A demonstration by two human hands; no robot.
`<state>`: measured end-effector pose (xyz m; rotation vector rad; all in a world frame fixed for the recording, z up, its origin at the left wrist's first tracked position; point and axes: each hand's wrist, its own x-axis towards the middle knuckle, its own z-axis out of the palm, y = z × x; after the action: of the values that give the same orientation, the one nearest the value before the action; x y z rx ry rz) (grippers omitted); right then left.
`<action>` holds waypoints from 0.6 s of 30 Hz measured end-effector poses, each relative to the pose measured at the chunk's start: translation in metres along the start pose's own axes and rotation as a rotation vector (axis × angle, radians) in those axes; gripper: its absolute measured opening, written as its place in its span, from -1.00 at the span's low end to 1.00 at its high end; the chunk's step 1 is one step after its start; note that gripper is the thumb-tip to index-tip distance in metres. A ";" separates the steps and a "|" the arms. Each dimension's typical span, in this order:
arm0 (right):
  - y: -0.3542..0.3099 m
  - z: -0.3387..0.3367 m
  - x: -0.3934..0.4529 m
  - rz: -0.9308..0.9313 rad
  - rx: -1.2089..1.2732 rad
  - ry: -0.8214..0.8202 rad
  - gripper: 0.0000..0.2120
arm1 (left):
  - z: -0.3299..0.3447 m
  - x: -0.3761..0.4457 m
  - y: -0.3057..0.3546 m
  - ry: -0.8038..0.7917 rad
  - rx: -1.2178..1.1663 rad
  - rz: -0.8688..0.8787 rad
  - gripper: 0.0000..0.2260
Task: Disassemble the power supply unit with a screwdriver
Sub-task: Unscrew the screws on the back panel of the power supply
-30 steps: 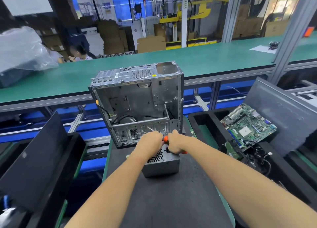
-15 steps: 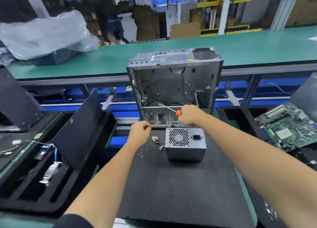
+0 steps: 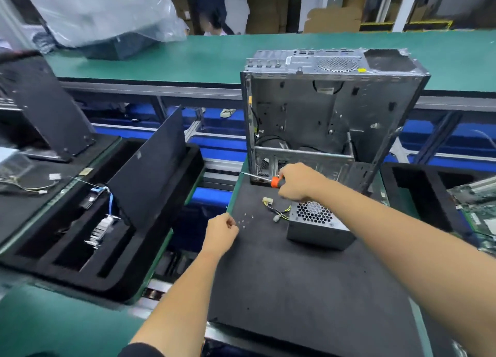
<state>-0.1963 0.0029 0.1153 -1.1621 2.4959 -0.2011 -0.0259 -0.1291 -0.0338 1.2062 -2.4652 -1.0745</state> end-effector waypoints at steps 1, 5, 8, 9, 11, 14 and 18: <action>0.001 -0.001 0.001 -0.001 -0.009 -0.007 -0.93 | 0.004 0.001 0.000 0.004 -0.003 -0.006 -0.92; 0.006 -0.003 0.003 0.006 -0.022 -0.009 -0.90 | 0.017 0.003 0.003 0.008 -0.004 0.010 -0.87; 0.010 -0.001 0.000 0.015 0.002 -0.033 -0.95 | 0.024 0.008 0.002 0.027 0.095 0.030 -0.91; 0.011 -0.002 -0.002 0.021 0.015 -0.038 -0.97 | 0.025 0.009 0.002 0.034 0.128 0.035 -0.92; 0.013 -0.003 -0.004 0.032 0.030 -0.048 -0.96 | 0.025 0.010 0.001 0.037 0.152 0.034 -0.93; 0.014 -0.008 -0.009 0.038 0.023 -0.042 -0.94 | 0.024 0.011 -0.002 0.021 0.144 0.025 -0.92; 0.018 -0.027 -0.020 -0.013 0.026 0.002 -0.71 | 0.013 0.017 0.009 0.054 0.101 0.062 -0.87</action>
<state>-0.2082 0.0296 0.1409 -1.1690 2.4799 -0.2378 -0.0483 -0.1312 -0.0390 1.1618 -2.5253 -0.8993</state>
